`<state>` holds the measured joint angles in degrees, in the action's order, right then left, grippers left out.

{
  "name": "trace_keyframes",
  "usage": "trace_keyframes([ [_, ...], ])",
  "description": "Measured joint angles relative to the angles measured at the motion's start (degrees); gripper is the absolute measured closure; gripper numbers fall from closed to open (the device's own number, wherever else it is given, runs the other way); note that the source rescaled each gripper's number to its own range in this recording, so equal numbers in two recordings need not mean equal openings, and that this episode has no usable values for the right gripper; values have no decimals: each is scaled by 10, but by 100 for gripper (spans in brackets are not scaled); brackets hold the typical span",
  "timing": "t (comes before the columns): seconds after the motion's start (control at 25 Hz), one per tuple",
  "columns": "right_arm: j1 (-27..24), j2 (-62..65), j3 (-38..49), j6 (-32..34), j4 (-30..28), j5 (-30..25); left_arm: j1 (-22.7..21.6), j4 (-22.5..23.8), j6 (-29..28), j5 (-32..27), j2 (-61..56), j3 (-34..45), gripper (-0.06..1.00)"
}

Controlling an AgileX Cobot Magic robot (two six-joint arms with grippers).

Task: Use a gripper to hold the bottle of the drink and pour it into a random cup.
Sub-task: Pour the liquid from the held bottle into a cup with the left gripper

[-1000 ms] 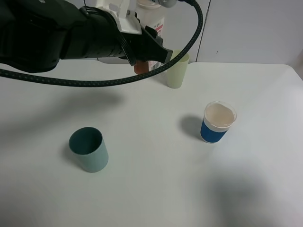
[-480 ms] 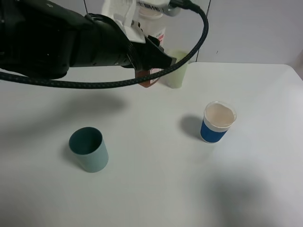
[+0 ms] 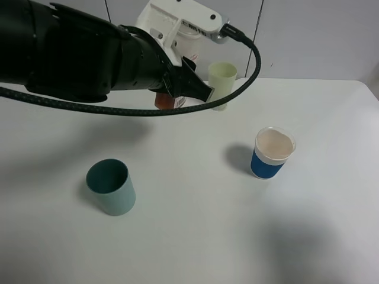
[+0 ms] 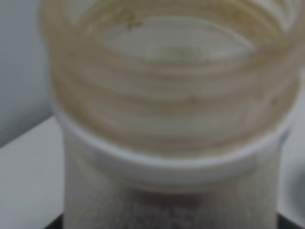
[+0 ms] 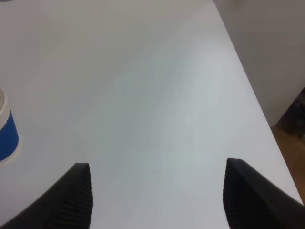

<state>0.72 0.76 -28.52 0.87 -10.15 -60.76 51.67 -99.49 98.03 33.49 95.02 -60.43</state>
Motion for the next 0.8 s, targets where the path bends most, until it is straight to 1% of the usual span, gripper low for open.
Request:
trace_keyframes([
  [0.28,0,0,0,0,0,0,28,-2,8,46,45,-60,94],
  [0.6,0,0,0,0,0,0,53,-3,80,100,110,-113,94],
  [0.8,0,0,0,0,0,0,70,-3,106,107,137,-125,94],
])
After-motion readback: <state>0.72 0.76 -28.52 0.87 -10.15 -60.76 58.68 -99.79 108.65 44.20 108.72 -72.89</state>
